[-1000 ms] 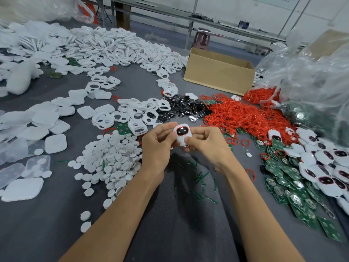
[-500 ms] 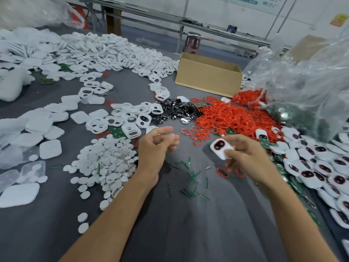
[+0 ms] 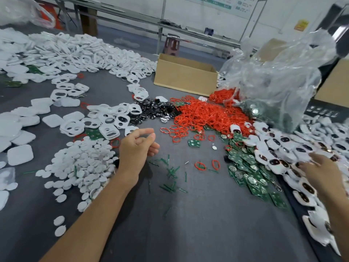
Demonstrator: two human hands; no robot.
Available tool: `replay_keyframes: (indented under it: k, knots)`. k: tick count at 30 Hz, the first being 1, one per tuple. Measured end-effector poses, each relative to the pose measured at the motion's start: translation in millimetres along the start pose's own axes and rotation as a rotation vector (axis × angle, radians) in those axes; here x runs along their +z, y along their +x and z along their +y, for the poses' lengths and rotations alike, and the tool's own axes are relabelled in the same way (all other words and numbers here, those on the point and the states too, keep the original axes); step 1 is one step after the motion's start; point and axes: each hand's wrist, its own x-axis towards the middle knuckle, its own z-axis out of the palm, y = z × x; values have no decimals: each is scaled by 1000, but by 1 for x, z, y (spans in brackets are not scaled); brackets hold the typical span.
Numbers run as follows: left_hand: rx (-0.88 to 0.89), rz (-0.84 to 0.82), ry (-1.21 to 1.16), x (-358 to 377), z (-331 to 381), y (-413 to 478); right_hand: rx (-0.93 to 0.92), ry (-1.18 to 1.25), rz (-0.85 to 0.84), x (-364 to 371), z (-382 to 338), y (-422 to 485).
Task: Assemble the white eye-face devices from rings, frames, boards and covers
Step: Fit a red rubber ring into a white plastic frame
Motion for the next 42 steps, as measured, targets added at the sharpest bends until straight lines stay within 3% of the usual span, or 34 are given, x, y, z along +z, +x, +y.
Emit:
replay_keyframes:
  k: [2,5,9,11,16,21,24,26,30,33,42]
  knots:
    - [0,-2,13,1,0,0,-41,39,21,7,-9,-10]
    - [14,-12,104,4,-3,-2,-266,73,11,35,-30,-40]
    - [97,-72,309,9,-2,-6,-577,211,-122,95,-72,-96]
    - [129,-72,279,10,2,-9,-662,308,-192,125,-97,-122]
    - [212,112,323,5,14,-10,-764,389,-306,174,-143,-172]
    - [369,234,784,-15,14,-2,-866,256,-345,187,-143,-186]
    - [330,166,1150,-23,11,5,-868,239,-365,185,-139,-184]
    - [291,128,1242,-23,10,6,-848,237,-384,185,-139,-184]
    - [339,157,1195,-24,15,4,-809,270,-401,184,-139,-182]
    - [310,175,1018,-23,16,2,-778,319,-405,184,-140,-182]
    - [310,57,897,-16,8,2,-784,316,-409,186,-140,-181]
